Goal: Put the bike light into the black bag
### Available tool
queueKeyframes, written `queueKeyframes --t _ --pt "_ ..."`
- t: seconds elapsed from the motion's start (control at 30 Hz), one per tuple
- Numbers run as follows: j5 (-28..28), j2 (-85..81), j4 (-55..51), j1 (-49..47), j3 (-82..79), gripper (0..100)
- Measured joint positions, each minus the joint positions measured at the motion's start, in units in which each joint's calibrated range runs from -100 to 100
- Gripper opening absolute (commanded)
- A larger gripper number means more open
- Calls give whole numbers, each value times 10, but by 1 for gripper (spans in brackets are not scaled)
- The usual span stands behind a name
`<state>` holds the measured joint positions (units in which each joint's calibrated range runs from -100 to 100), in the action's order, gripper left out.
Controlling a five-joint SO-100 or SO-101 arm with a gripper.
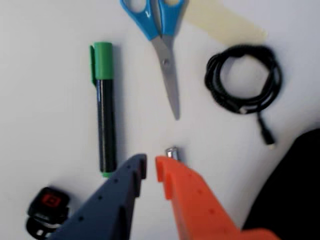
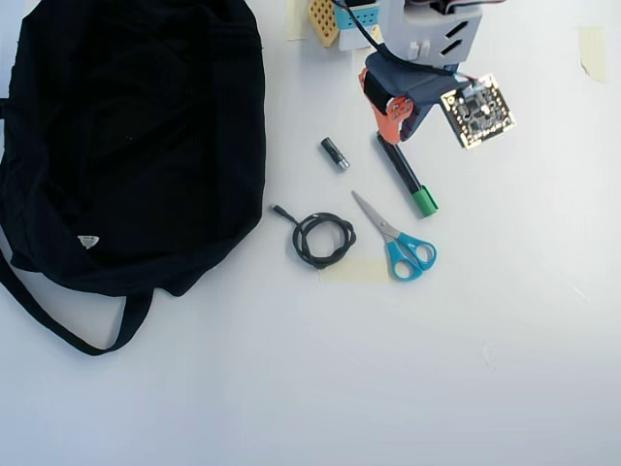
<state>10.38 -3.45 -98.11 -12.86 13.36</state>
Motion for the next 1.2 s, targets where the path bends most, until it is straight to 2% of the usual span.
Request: queueKeyframes --t 0.27,0.6,0.93,1.03,1.2 --pt "72 -125 0 0 -111 2" --pt "167 -208 0 0 -353 2" --pt "285 -242 0 0 -425 2" --pt "300 -242 0 0 -426 3" --pt "300 -242 0 -21 -426 10"
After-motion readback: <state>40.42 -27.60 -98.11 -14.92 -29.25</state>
